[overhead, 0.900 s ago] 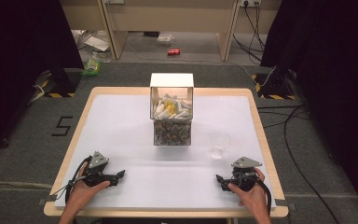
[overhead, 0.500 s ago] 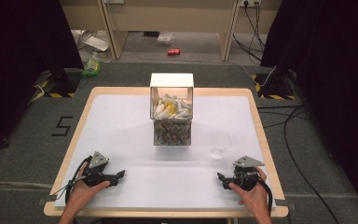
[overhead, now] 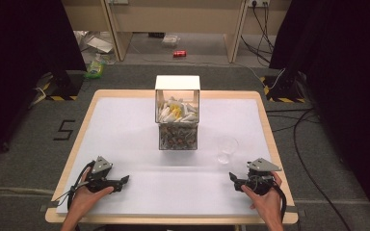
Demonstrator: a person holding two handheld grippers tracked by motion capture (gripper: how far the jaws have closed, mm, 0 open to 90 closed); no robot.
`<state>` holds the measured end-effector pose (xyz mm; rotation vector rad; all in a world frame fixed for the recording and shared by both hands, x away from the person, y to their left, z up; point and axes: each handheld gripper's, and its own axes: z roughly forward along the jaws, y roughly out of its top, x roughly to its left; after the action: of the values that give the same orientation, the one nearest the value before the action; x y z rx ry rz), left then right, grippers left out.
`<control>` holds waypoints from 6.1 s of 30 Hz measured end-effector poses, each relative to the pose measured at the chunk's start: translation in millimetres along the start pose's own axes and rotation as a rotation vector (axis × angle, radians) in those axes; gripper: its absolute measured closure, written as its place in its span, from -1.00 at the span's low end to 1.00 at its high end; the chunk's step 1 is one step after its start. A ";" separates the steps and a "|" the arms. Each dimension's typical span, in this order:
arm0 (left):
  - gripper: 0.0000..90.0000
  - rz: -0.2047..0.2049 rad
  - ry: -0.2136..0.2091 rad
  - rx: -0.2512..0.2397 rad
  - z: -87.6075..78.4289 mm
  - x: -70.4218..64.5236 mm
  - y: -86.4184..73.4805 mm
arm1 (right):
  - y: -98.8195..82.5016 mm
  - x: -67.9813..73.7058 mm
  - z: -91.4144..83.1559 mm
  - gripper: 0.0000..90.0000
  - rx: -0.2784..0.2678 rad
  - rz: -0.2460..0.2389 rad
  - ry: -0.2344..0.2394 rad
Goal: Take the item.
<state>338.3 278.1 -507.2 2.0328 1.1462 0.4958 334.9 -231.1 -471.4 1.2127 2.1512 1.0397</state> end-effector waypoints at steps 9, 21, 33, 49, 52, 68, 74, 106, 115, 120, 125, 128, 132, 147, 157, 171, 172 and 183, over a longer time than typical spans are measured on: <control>-0.68 0.000 -0.001 -0.001 0.1 0.1 0.0 | 9.1 -1.1 -16.0 -0.53 -0.058 0.012 -0.033; -0.68 -0.001 -0.002 -0.001 0.1 0.1 0.0 | 29.4 9.0 -33.8 -0.51 -0.140 -0.008 -0.021; -0.68 0.000 0.003 0.000 -0.2 0.0 0.0 | 45.3 21.3 -38.3 -0.51 -0.202 -0.042 0.007; -0.68 0.000 -0.002 0.000 0.0 0.3 0.0 | 98.6 40.2 -39.5 -0.52 -0.283 -0.104 0.049; -0.68 0.000 -0.002 0.000 0.0 0.2 0.0 | 105.6 41.9 -39.2 -0.49 -0.293 -0.107 0.056; -0.68 0.000 -0.002 -0.001 0.1 0.2 0.0 | 130.5 46.9 -38.2 -0.27 -0.338 -0.125 0.089; -0.68 -0.001 -0.003 0.000 0.0 0.3 0.0 | 143.9 57.1 -34.5 -0.17 -0.350 -0.151 0.103; -0.68 -0.001 -0.003 -0.001 0.0 0.3 0.0 | 200.3 89.0 0.6 0.15 -0.392 -0.201 0.156; -0.68 -0.001 -0.003 -0.001 0.0 0.3 0.0 | 205.1 87.9 16.4 0.25 -0.383 -0.181 0.158; -0.68 -0.001 -0.004 0.000 -0.1 0.4 0.0 | 206.1 86.6 24.0 0.30 -0.372 -0.174 0.150; -0.68 0.001 -0.004 0.002 -0.2 0.6 0.0 | 206.8 85.8 32.2 0.35 -0.361 -0.167 0.152; -0.68 0.001 -0.005 0.001 -0.2 0.8 0.0 | 207.0 85.5 37.3 0.38 -0.350 -0.159 0.158; -0.68 0.001 -0.003 0.001 -0.2 0.6 0.0 | 207.0 86.4 43.4 0.50 -0.335 -0.157 0.169; -0.68 0.002 -0.004 0.002 -0.2 0.7 0.0 | 212.1 85.2 17.4 1.00 -0.467 -0.211 0.188; -0.68 -0.001 -0.003 0.000 -0.1 0.4 0.0 | 212.7 81.1 10.5 1.00 -0.485 -0.200 0.196; -0.68 -0.002 -0.006 -0.001 -0.1 0.7 -0.1 | 215.0 76.7 -6.4 1.00 -0.534 -0.189 0.206; -0.68 -0.001 -0.003 -0.001 0.0 0.3 -0.1 | 215.9 75.8 -13.0 1.00 -0.553 -0.185 0.207; -0.68 -0.001 -0.003 -0.001 -0.1 0.3 -0.1 | 216.7 70.7 -46.1 1.00 -0.617 -0.188 0.207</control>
<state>338.4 278.4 -507.2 2.0309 1.1450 0.4929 379.0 -117.3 -273.4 0.6246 1.8180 1.6323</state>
